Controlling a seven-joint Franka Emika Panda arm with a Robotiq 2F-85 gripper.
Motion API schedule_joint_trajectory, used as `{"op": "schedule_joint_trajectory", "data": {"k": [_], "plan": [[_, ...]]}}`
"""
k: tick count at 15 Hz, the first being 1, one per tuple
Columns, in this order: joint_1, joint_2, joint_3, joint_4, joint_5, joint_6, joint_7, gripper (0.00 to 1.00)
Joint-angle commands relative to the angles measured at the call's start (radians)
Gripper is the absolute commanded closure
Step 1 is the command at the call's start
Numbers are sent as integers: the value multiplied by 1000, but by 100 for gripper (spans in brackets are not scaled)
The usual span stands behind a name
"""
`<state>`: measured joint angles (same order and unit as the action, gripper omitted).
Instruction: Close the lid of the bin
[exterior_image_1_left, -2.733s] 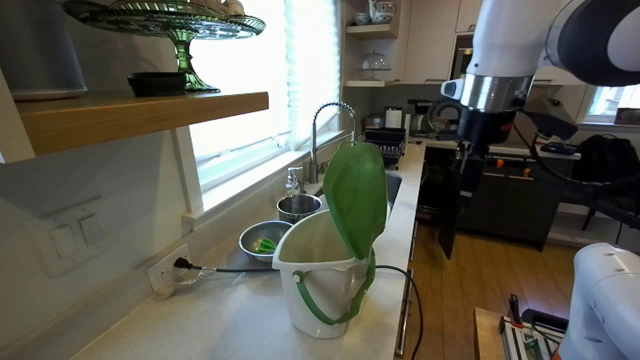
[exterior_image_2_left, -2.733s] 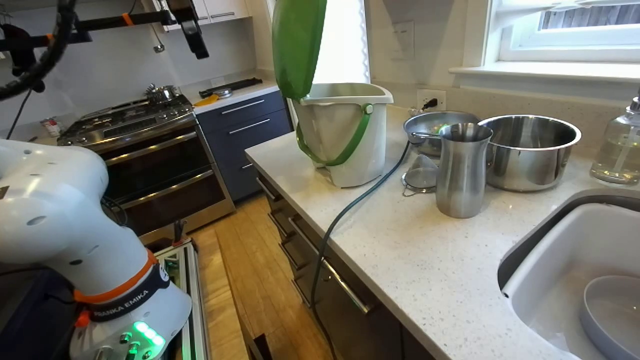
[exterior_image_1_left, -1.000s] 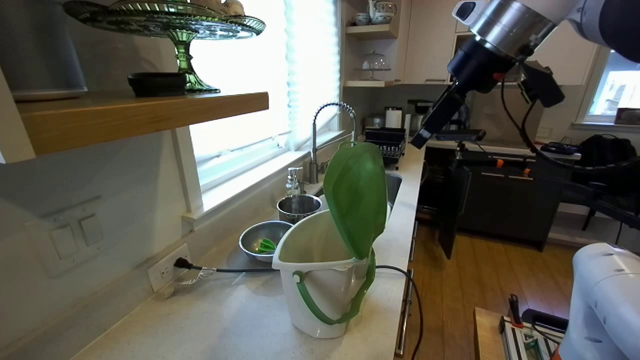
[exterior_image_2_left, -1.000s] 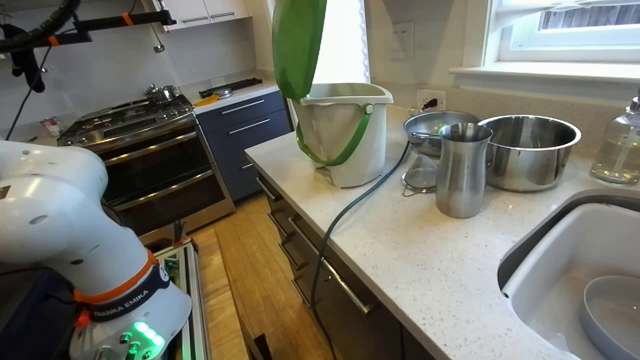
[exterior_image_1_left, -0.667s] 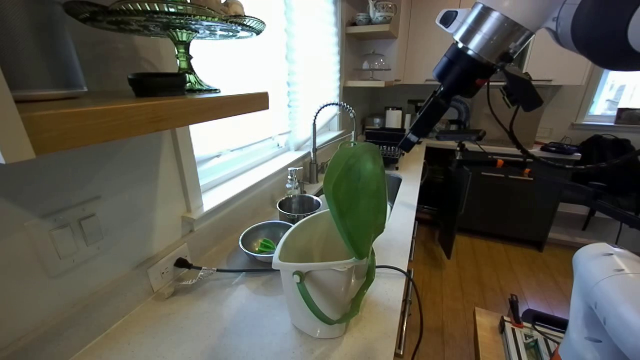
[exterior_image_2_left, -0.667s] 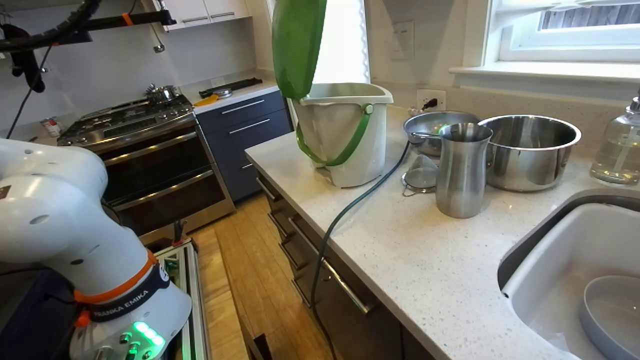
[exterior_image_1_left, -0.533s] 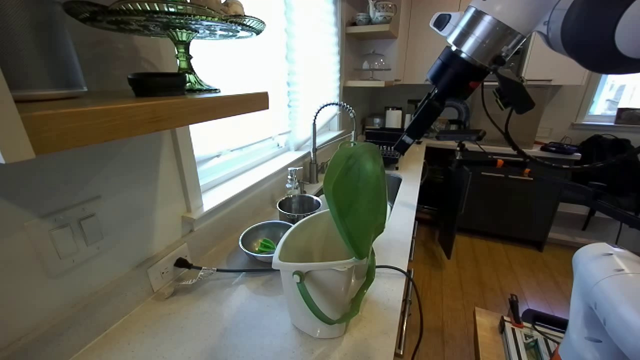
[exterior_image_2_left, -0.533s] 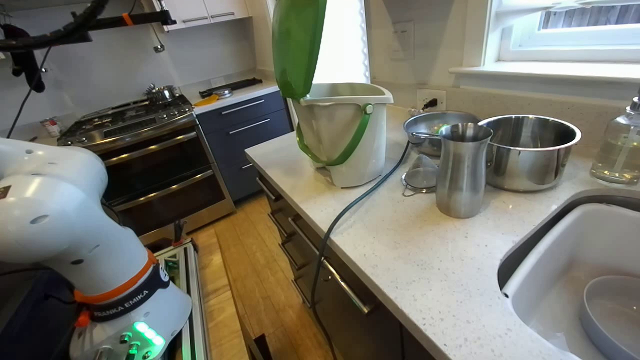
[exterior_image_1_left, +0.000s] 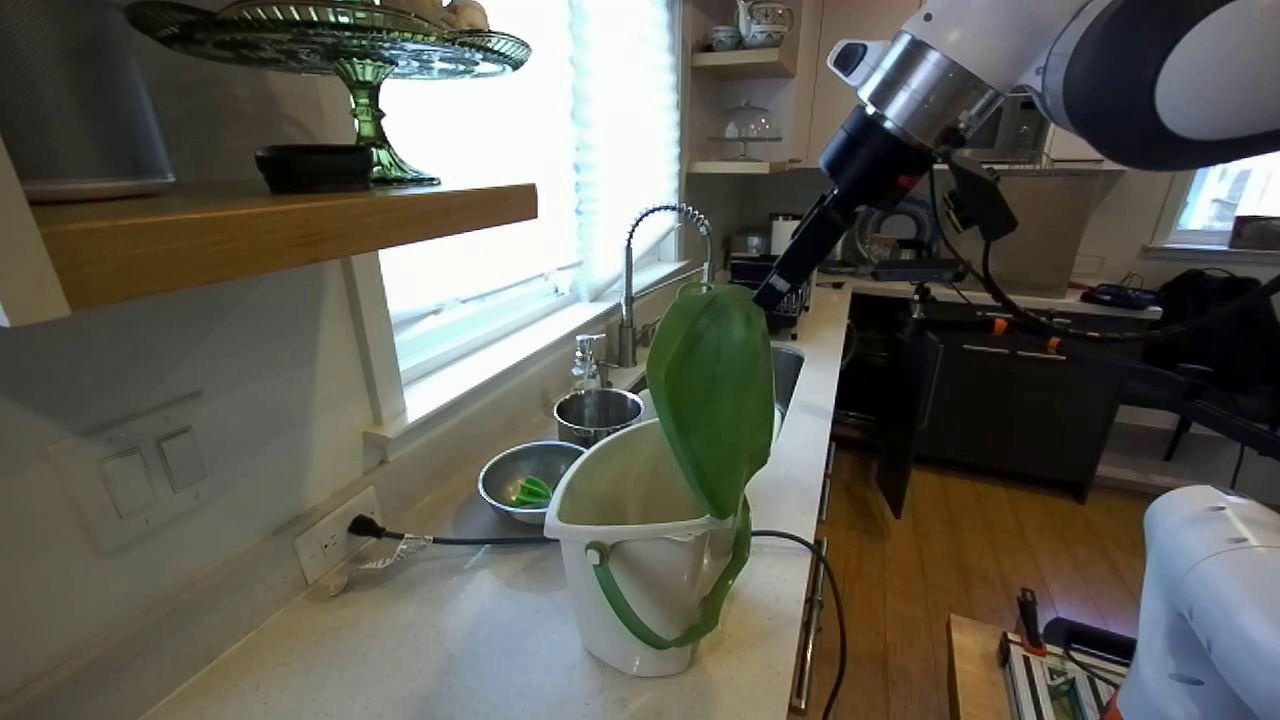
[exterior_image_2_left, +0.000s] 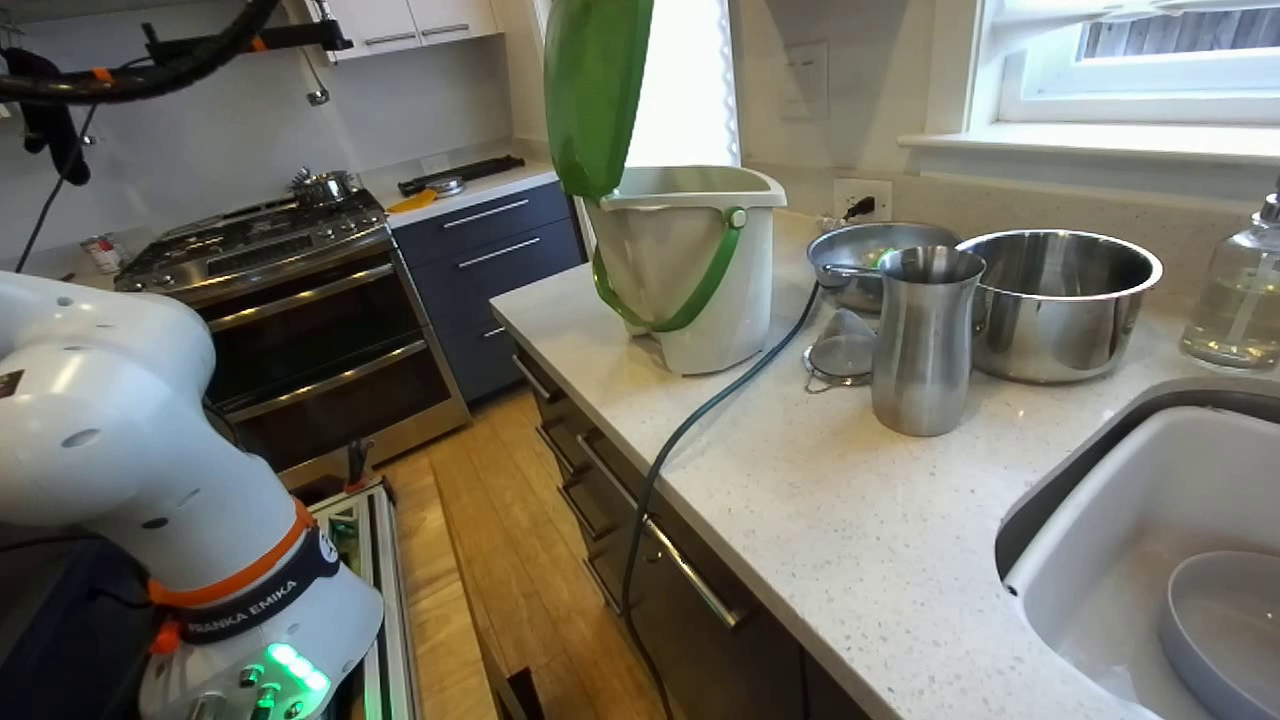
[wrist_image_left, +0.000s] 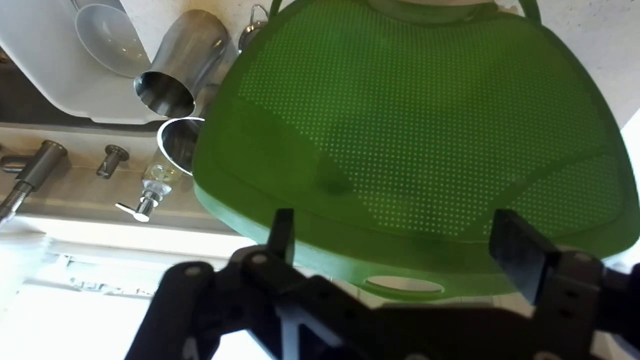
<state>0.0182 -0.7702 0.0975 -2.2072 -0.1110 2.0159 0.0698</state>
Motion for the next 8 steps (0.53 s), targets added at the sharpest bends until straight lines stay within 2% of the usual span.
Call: {"op": "schedule_joint_trajectory", "data": {"k": [1,8], "plan": [[24,30,-34,-12,40,54,-29,0],[27,105,-58,-4,70,98,-64,0]]}}
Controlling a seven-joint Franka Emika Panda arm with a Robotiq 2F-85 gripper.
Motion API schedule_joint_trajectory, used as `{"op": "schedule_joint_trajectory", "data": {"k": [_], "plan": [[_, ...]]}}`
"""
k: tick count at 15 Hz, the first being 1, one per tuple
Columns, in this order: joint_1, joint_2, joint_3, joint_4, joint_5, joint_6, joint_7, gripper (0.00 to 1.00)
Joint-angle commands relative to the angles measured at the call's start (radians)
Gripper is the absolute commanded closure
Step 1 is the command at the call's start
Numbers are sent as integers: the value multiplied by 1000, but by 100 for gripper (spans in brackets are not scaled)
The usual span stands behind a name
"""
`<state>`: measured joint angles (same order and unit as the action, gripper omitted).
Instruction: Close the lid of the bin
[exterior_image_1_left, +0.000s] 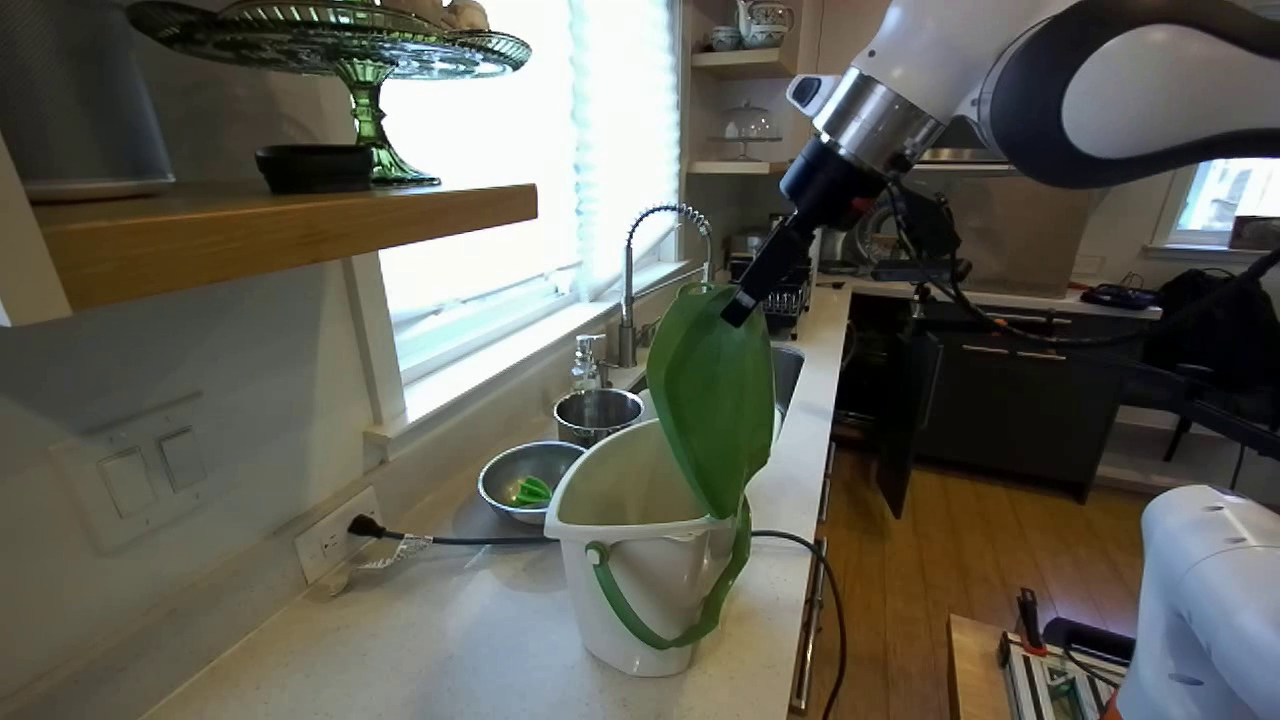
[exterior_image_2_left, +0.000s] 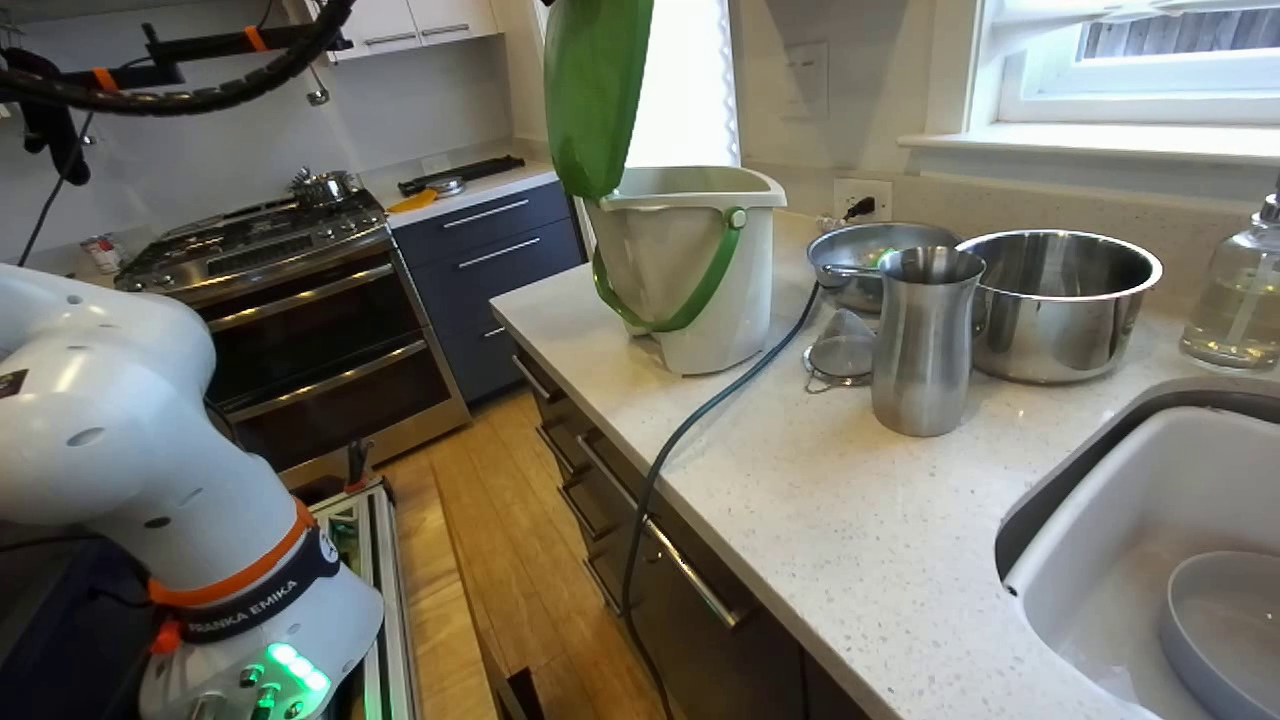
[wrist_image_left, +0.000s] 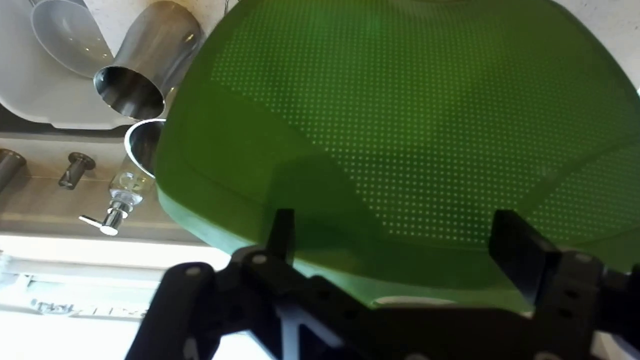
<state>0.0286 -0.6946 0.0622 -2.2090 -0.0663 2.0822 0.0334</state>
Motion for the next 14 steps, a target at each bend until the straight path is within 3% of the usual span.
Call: {"op": "schedule_joint_trajectory", "data": {"k": [1,8,14], "plan": [[16,38,-24,-2,27,40,-31,0],[16,89,-45,3,40,60,-55,0],[5,56,-40,24,32,1,-40,0]]}}
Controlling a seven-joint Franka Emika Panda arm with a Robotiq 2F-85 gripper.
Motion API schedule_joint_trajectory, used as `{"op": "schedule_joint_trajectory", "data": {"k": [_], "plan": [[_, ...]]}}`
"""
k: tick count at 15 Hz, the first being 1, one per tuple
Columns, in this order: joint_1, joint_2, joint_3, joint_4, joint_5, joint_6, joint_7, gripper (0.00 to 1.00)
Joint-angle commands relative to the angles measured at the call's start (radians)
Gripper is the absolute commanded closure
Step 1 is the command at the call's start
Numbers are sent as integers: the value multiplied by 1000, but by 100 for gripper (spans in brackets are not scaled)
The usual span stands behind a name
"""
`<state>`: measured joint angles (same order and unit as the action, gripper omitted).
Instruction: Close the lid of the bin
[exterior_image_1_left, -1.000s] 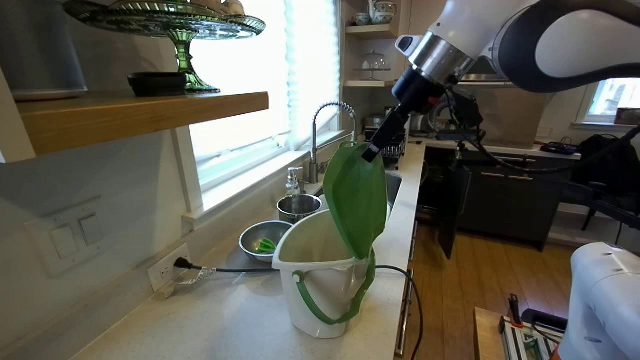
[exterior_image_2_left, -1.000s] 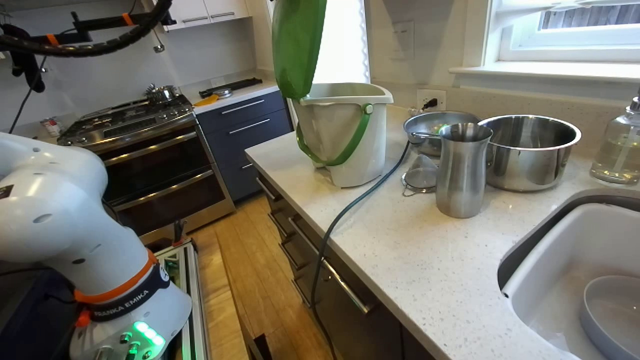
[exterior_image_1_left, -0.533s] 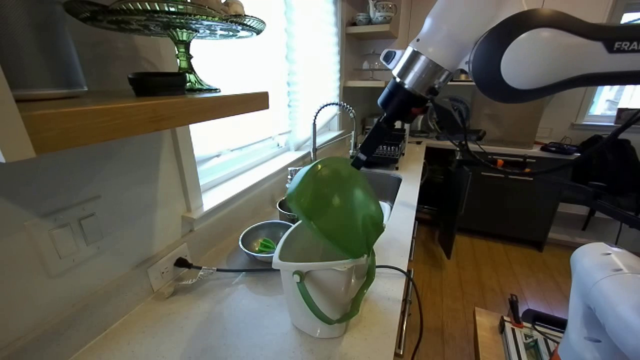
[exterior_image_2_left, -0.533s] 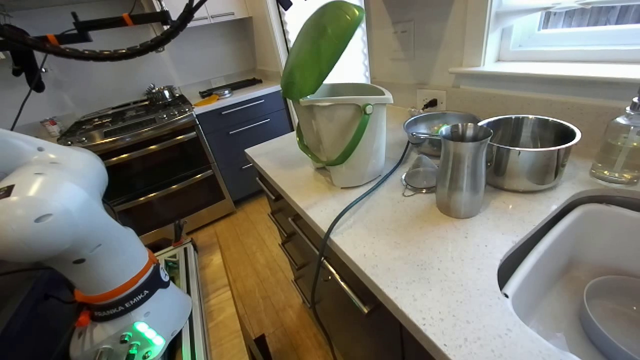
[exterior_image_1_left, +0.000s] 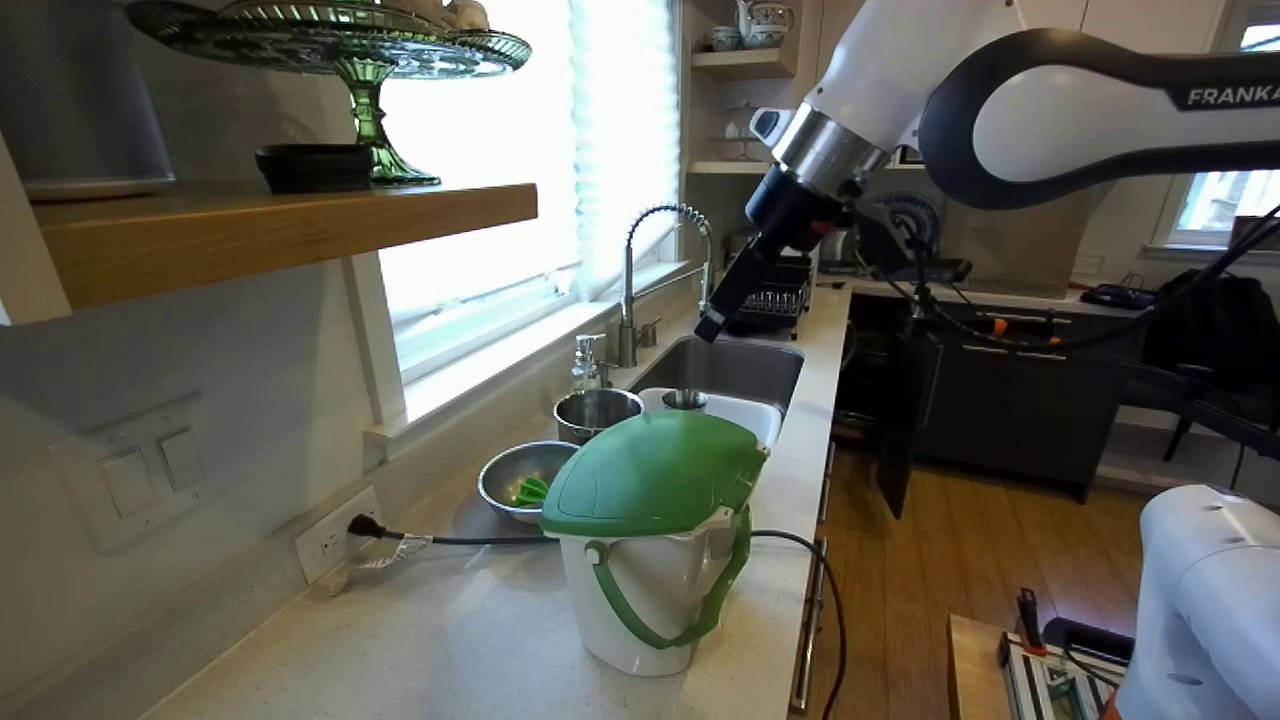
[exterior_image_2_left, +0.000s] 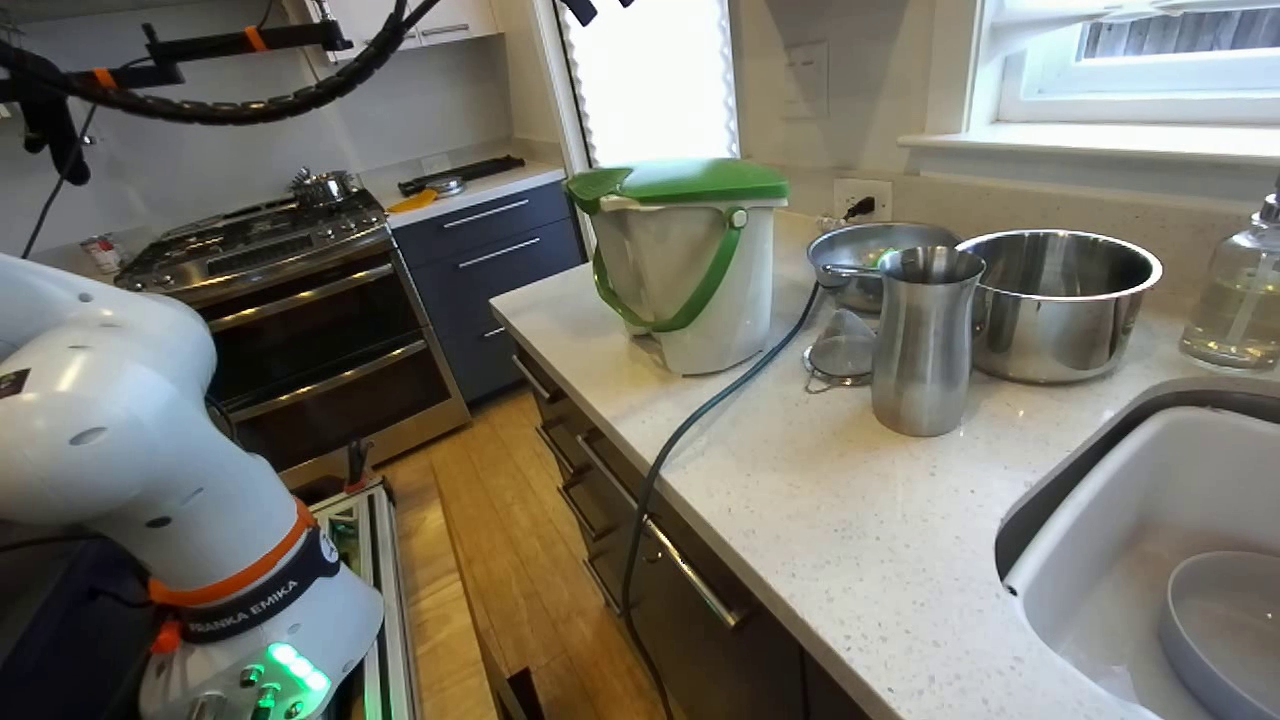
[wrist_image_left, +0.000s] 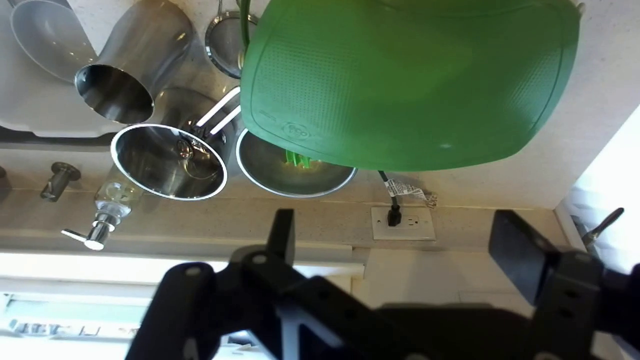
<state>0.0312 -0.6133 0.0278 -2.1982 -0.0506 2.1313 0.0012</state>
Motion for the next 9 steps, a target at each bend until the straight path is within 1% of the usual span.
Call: {"op": "schedule_joint_trajectory", "data": {"k": [1,6,8,9], "plan": [[-3,-37,0,18,5,-71,-5,0],[-2,-103,-6,56,8,-210,-9,0],[-4,-124,-5,59,7,-234,-6,0],[-5,-100,2,61,2,-198,-1,0]]}}
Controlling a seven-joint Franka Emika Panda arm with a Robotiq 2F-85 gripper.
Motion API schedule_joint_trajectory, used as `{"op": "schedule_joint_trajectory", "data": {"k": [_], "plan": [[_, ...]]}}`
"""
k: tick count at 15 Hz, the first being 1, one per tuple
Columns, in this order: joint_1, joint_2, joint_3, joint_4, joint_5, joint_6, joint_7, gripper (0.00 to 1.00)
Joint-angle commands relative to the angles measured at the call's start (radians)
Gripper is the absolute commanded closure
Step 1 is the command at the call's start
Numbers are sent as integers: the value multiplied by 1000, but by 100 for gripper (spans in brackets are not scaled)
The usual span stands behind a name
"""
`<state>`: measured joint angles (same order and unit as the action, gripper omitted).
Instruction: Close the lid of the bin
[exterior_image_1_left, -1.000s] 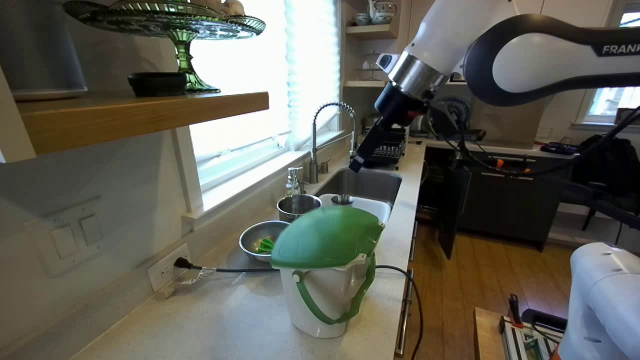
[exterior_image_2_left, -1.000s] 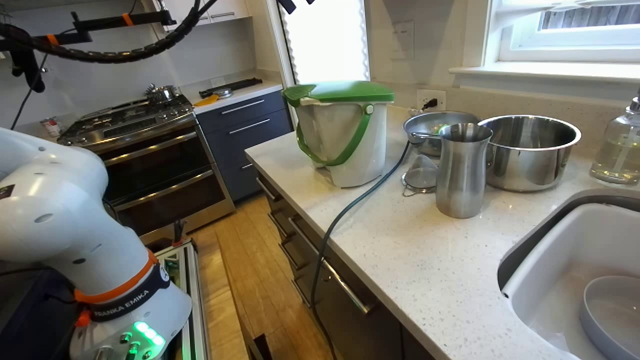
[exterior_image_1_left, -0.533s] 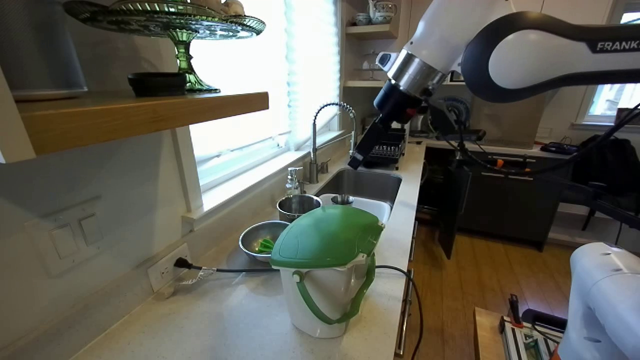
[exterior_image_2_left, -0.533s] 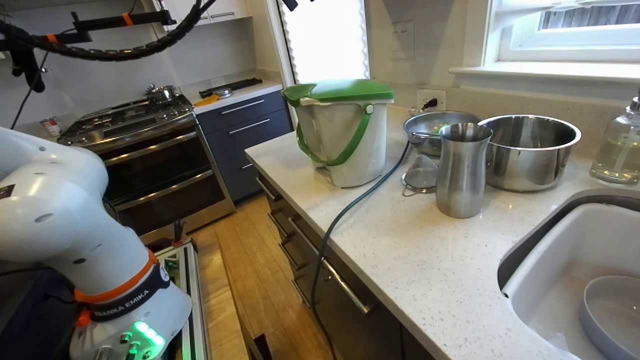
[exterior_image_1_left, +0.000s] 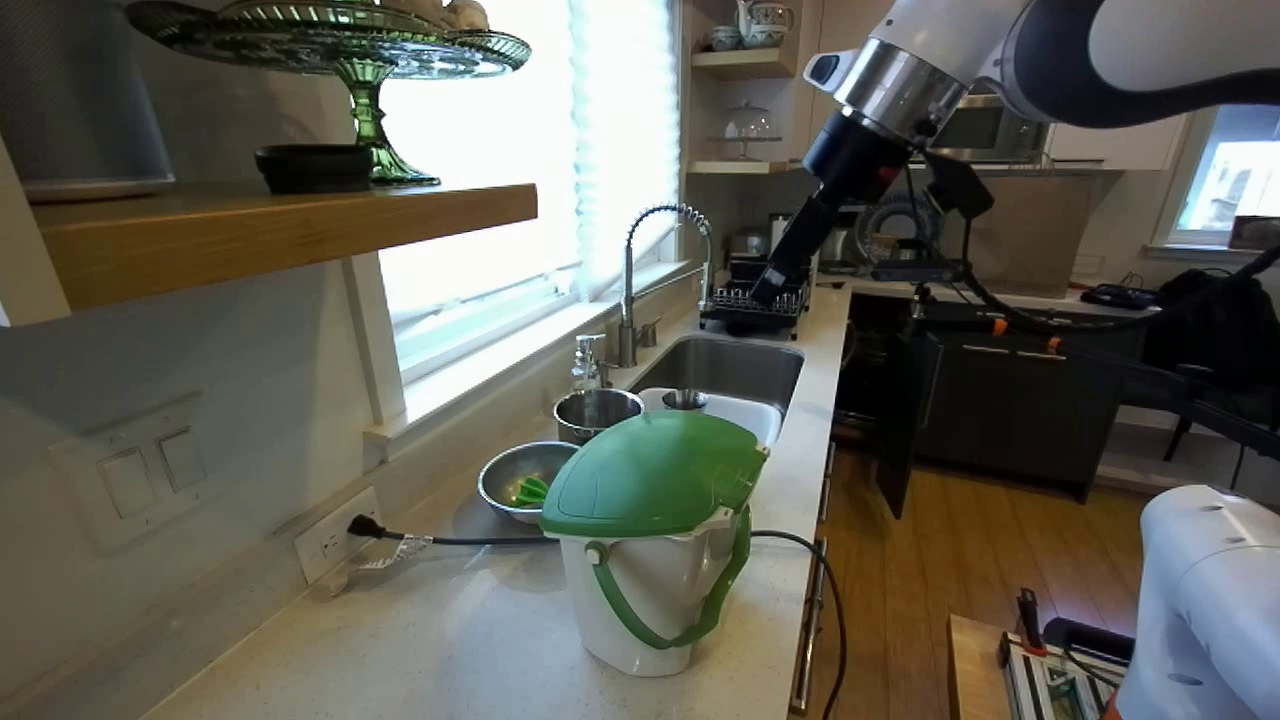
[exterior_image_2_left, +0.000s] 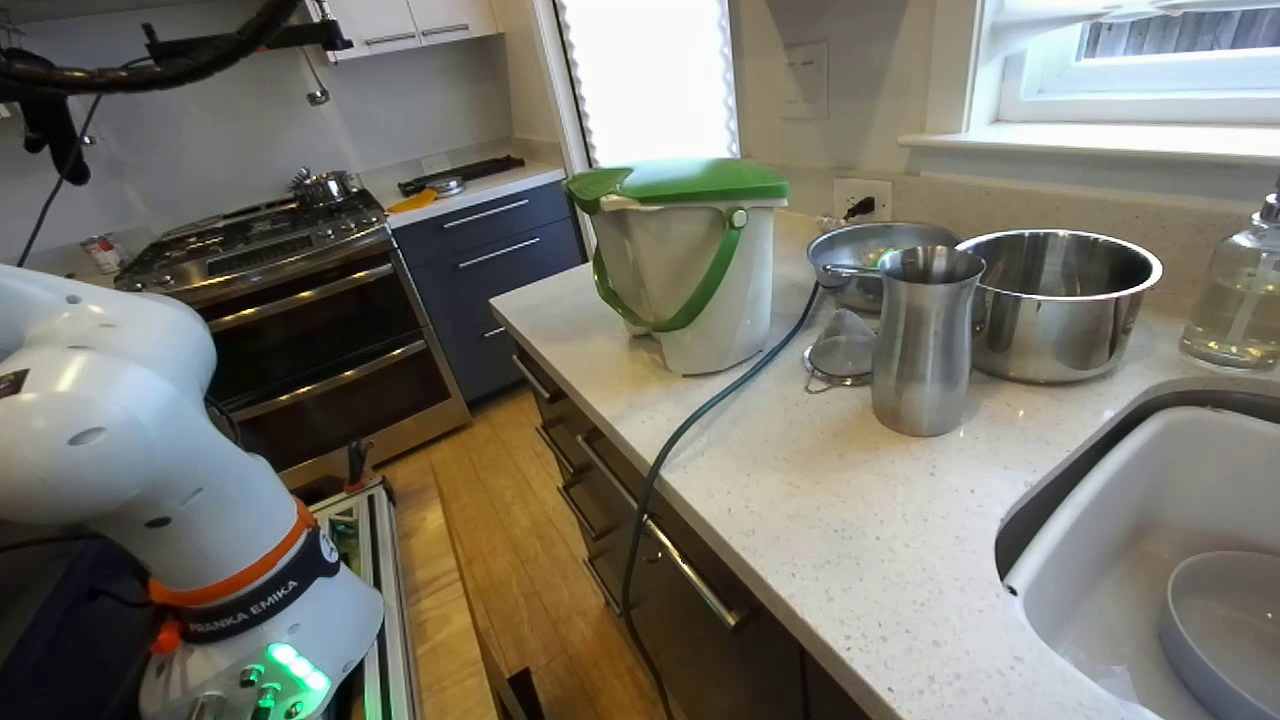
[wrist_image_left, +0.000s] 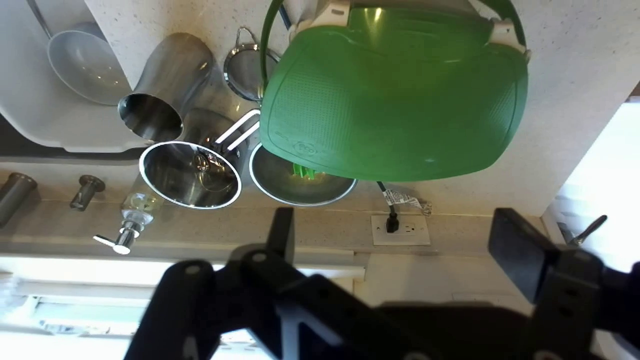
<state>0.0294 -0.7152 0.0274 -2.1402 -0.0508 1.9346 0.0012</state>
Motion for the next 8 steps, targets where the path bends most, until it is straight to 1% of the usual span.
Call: {"op": "schedule_joint_trajectory", "data": {"k": [1,8], "plan": [[-4,-9,2,4,2,-12,-1,0],[-4,-17,2,4,2,-17,-1,0]]}}
